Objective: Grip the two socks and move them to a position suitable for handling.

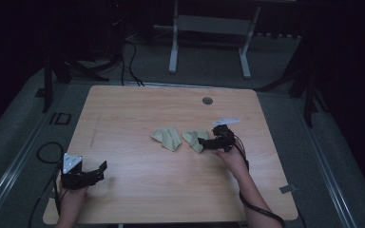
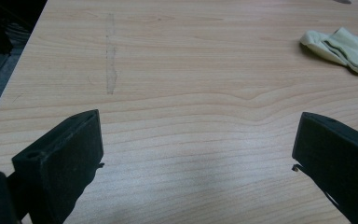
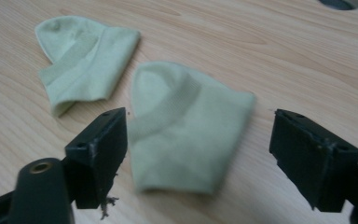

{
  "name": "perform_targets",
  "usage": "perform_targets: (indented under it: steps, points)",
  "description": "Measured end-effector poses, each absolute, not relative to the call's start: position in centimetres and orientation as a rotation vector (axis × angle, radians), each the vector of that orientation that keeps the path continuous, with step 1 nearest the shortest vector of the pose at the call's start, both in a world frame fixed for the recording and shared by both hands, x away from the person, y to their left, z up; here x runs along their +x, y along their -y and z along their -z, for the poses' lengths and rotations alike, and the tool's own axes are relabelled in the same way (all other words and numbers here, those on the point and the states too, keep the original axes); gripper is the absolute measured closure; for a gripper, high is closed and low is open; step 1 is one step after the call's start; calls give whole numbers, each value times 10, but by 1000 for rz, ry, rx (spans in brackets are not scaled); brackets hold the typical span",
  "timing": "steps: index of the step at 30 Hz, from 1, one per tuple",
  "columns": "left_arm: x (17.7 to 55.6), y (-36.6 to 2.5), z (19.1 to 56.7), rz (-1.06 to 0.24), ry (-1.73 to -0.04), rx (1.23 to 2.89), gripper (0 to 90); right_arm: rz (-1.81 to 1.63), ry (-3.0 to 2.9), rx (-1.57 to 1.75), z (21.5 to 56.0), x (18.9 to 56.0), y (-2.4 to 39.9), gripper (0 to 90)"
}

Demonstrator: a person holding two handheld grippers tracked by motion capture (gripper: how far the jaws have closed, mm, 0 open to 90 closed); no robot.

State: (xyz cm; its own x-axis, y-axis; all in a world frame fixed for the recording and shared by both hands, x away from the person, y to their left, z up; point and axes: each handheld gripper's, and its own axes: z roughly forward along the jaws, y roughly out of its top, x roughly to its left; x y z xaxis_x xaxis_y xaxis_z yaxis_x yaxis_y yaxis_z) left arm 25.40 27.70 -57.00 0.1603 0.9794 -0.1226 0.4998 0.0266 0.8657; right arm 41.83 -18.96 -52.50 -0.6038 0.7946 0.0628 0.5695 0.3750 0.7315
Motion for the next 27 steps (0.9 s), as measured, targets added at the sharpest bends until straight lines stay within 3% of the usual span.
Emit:
perform_targets:
  steps: [6,7,13,14,18,19,21,23,27]
  points:
    - [254,-279,570,-718,-1456,1586,17,-1042,-2351,1208,530,432,172,229]
    - [254,-279,570,-718,-1453,1588,17,-1010,-2368,1202,533,436,165,281]
    - [254,-277,571,-714,-1443,1610,17,-940,-2375,1204,541,445,152,332]
    - [254,-277,571,-714,-1442,1611,17,-912,-2374,1212,545,449,148,387]
    - [254,-278,571,-712,-1443,1610,17,-845,-2373,1207,554,452,141,433]
    - [254,-278,571,-711,-1443,1608,17,-830,-2369,1195,554,451,139,459]
    - [254,-278,571,-713,-1443,1611,17,-808,-2381,1186,552,450,138,617]
    - [254,-277,572,-709,-1443,1614,17,-782,-2390,1179,550,448,136,703]
    - [254,-276,571,-713,-1436,1618,17,-764,-2380,1163,551,448,135,788]
